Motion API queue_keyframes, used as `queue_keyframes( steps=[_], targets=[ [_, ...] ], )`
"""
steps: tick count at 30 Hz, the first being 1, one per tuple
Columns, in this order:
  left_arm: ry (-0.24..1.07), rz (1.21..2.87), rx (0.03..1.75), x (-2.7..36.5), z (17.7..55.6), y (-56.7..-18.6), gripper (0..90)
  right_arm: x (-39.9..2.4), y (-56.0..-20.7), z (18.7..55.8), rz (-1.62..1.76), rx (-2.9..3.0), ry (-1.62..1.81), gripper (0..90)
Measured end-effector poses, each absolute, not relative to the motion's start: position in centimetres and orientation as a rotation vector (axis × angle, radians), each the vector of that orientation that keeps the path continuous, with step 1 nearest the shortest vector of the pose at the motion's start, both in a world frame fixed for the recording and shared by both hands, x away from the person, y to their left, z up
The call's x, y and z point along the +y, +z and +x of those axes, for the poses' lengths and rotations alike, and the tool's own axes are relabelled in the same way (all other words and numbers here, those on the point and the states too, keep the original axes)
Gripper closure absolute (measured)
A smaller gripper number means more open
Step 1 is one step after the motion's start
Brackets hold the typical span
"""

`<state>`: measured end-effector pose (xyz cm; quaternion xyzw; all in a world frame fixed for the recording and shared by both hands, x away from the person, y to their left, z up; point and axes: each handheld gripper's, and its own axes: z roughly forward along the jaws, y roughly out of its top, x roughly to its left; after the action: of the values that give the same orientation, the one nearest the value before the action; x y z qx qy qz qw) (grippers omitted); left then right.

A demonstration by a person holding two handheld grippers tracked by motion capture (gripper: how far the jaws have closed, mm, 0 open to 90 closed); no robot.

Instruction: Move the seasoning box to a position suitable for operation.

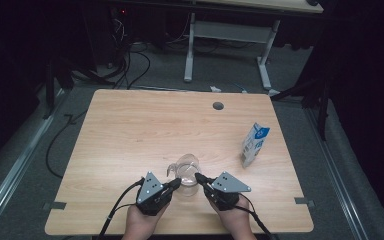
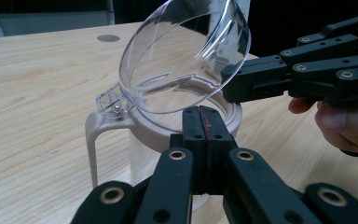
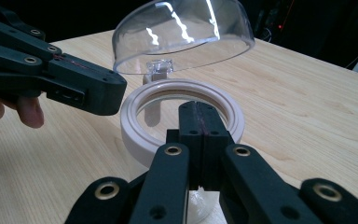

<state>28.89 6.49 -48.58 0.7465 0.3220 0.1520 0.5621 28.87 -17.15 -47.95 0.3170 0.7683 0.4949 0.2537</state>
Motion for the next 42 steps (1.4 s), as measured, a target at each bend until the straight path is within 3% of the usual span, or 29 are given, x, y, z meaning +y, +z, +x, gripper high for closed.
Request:
queue_keyframes(
  steps=[42],
  targets=[
    [0.427,1.7,0.804,8.4,29.3,-48.2,90.0,-17.1,-48.0,28.8,0.851,2.084,1.348,89.9]
  ],
)
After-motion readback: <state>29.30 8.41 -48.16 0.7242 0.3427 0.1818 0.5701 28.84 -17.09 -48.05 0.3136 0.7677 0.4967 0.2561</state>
